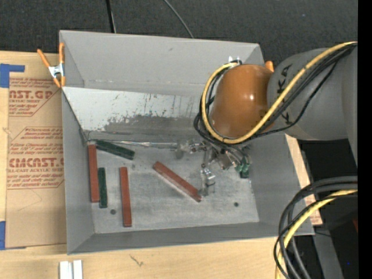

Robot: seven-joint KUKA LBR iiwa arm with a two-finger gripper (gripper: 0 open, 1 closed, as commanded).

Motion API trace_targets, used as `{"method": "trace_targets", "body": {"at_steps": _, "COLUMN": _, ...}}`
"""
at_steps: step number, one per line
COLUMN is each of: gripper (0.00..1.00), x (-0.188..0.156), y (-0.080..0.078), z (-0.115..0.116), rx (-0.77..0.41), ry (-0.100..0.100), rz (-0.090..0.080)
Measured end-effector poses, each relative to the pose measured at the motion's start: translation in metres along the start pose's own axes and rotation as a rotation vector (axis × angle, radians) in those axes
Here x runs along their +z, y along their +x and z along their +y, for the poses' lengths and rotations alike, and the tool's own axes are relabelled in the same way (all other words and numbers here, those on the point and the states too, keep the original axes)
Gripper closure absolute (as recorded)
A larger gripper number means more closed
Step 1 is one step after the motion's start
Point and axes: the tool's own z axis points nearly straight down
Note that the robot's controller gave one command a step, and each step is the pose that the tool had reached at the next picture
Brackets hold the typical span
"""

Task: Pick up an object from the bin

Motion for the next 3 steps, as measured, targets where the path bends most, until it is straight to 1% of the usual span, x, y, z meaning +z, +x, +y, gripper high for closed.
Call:
{"method": "trace_targets", "body": {"at_steps": 1, "gripper": 1.00, "x": 0.065, "y": -0.001, "z": 0.002, "rx": 0.225, "ry": -0.002, "rz": 0.008}}
{"method": "trace_targets", "body": {"at_steps": 2, "gripper": 1.00, "x": 0.065, "y": -0.001, "z": 0.002, "rx": 0.225, "ry": -0.002, "rz": 0.008}}
{"method": "trace_targets", "body": {"at_steps": 3, "gripper": 1.00, "x": -0.085, "y": 0.042, "z": 0.005, "rx": 0.227, "ry": 0.000, "rz": 0.006}}
